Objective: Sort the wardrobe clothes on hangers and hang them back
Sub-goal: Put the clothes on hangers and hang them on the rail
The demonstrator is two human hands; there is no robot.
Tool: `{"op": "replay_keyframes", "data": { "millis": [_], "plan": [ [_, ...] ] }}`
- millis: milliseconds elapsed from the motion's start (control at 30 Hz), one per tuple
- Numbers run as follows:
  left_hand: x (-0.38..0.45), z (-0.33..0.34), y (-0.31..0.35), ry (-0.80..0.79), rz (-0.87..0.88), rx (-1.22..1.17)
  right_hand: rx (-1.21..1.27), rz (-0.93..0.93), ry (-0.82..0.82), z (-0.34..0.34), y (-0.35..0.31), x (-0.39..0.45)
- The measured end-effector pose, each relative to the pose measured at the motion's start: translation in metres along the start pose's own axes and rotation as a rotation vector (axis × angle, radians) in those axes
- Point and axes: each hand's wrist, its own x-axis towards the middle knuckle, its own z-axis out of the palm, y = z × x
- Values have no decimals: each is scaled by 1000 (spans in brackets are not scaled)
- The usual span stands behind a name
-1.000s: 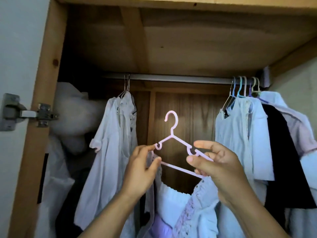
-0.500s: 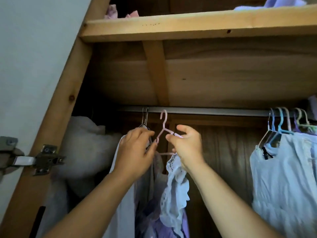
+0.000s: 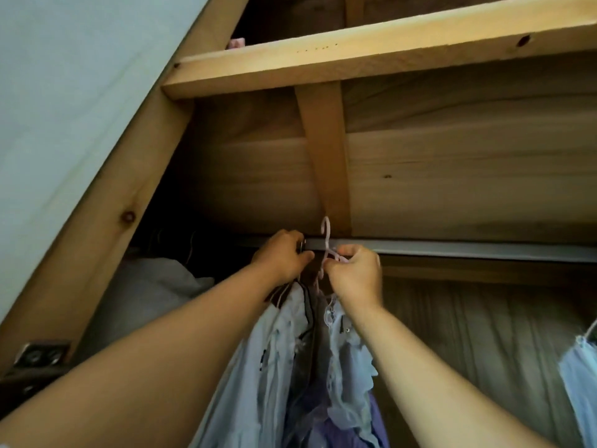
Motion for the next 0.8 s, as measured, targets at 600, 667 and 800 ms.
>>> {"op": "replay_keyframes", "data": {
  "millis": [600, 667, 800],
  "plan": [
    [65, 44, -24, 49, 160, -115, 113, -114, -275, 7, 21, -1],
    [68, 44, -28, 62, 140, -90, 121, -145, -292, 9, 23, -1],
    [73, 47, -33, 12, 131, -149, 75, -233, -253, 14, 24, 0]
  ]
}}
